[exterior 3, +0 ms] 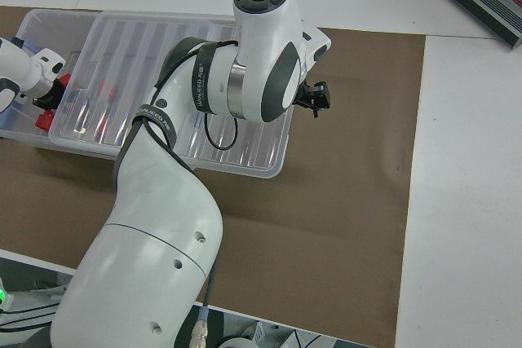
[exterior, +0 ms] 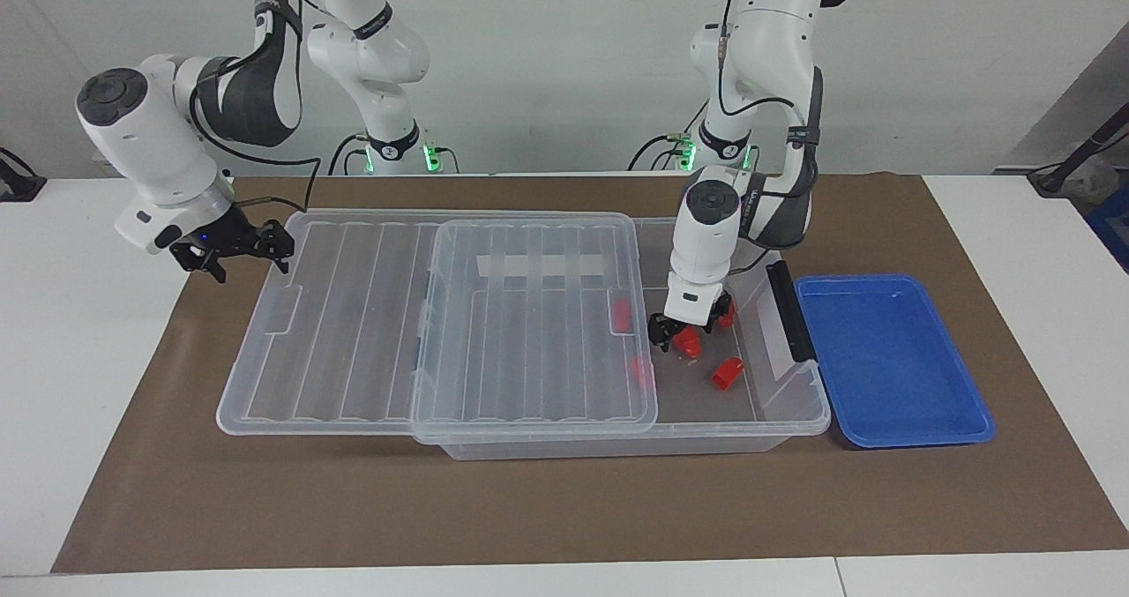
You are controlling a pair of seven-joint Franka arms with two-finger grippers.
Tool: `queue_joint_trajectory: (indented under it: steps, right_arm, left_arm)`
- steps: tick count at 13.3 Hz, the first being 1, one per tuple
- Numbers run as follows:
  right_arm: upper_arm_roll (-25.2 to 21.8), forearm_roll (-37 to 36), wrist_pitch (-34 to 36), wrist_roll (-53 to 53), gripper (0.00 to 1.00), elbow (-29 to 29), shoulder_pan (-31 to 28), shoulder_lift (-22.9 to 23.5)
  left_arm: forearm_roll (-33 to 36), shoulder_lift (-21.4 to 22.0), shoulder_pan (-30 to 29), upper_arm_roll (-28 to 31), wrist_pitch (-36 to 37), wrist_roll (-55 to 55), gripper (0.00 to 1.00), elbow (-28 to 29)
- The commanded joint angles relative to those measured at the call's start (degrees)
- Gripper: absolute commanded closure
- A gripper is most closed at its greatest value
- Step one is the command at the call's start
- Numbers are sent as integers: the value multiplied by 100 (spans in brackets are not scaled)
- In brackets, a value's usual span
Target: Place red block in blue tray from box
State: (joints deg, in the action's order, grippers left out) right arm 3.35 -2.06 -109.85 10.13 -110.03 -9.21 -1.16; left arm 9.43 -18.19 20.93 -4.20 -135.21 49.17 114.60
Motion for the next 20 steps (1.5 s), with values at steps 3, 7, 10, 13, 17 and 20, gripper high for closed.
queue_joint_trajectory:
  steps: [3,7,10,13,17,20]
  right_arm:
    - [43,-84,596,-1537,0,463,515,-201]
    - [52,-93,1113,-2217,0,1200,692,-104]
    - [43,-101,1782,-2261,0,1983,675,185]
    - [52,-137,2037,-2376,0,2327,675,318]
    - [70,-49,2029,-2411,0,2152,596,248]
    - [61,-31,2021,-2411,0,2126,587,239]
  left_arm:
    - [95,211,-1,69,1019,-39,100,-374]
    - [-605,430,-239,121,2829,-336,100,-1717]
    - [-977,431,-773,113,4341,-1300,100,-2826]
    - [-943,553,-1450,148,4935,-3135,100,-3075]
    - [-943,746,-2584,156,3867,-5432,100,-2384]
    - [-943,1133,-3015,148,2083,-6241,100,-917]
